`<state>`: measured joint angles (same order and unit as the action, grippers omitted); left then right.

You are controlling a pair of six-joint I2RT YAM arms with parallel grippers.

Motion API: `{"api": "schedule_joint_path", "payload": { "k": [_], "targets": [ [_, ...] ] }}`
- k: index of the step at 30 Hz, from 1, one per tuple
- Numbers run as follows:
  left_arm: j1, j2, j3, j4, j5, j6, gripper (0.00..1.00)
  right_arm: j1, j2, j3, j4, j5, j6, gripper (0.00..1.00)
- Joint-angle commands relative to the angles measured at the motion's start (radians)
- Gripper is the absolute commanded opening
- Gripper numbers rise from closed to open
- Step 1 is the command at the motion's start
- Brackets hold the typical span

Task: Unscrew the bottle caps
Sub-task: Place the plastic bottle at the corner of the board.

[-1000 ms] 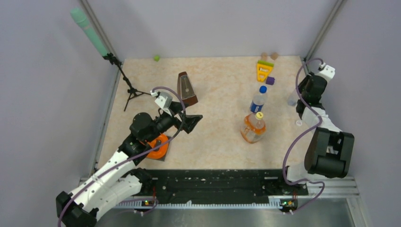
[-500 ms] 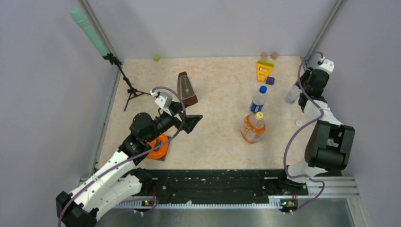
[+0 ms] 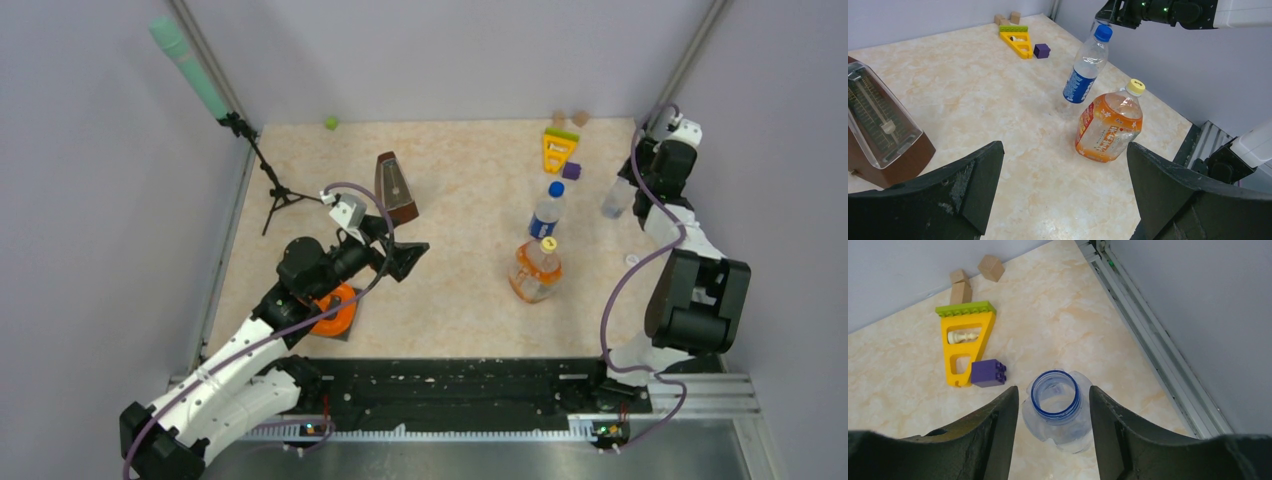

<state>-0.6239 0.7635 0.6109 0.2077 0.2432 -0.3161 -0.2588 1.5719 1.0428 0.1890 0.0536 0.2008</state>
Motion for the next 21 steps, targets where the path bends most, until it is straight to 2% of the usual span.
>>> {"api": "schedule_joint_path", "payload": {
  "k": [1,3,7,21],
  "targets": [
    [-0.002,0.002,-0.01,0.029,-0.01,-0.003,0.98,-0.009,0.016,0.026,-0.081,-0.04,0.003,0.56],
    [-0.001,0.002,-0.01,0.028,-0.009,0.002,0.98,-0.009,0.011,0.032,-0.09,-0.044,0.007,0.62],
    [-0.001,0.002,-0.01,0.022,-0.014,0.012,0.98,-0.01,-0.009,0.037,-0.086,-0.038,0.006,0.64],
    [-0.001,0.017,-0.004,0.031,0.004,0.006,0.98,-0.008,-0.019,0.043,-0.102,-0.09,0.01,0.64]
  ]
}}
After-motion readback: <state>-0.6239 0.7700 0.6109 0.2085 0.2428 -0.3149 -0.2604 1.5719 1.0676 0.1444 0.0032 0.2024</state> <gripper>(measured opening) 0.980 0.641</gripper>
